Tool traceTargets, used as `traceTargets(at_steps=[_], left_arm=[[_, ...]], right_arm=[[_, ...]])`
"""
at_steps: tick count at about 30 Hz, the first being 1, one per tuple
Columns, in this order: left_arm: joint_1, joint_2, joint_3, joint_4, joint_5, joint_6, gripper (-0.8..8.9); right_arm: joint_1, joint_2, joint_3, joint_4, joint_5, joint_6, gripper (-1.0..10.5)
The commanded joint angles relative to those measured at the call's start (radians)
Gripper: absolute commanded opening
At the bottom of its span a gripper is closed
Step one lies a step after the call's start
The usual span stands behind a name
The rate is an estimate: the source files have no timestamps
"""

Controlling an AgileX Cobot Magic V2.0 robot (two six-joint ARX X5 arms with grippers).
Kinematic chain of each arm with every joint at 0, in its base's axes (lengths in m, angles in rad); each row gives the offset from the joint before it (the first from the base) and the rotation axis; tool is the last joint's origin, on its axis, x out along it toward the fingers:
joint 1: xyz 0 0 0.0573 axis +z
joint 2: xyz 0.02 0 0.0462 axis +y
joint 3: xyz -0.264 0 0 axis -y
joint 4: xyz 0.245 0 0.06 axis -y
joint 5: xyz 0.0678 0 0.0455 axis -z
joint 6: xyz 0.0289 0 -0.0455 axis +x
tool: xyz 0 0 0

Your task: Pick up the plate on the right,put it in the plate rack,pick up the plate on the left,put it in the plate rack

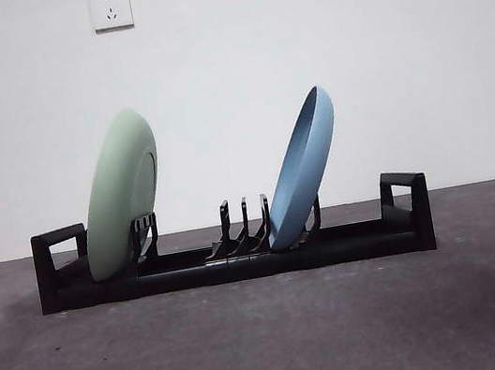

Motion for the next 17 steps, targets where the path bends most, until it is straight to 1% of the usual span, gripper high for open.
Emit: traceTargets(at_steps=[1, 17], left_arm=[[0.003, -0.003, -0.014, 0.001, 0.001, -0.01, -0.04], [0.003, -0.003, -0.014, 0.001, 0.001, -0.01, -0.04]], right_arm=[[0.0, -0.002, -0.015, 0.001, 0.001, 0.013, 0.0], [0.0, 0.006, -0.014, 0.001, 0.003, 0.013, 0.0]])
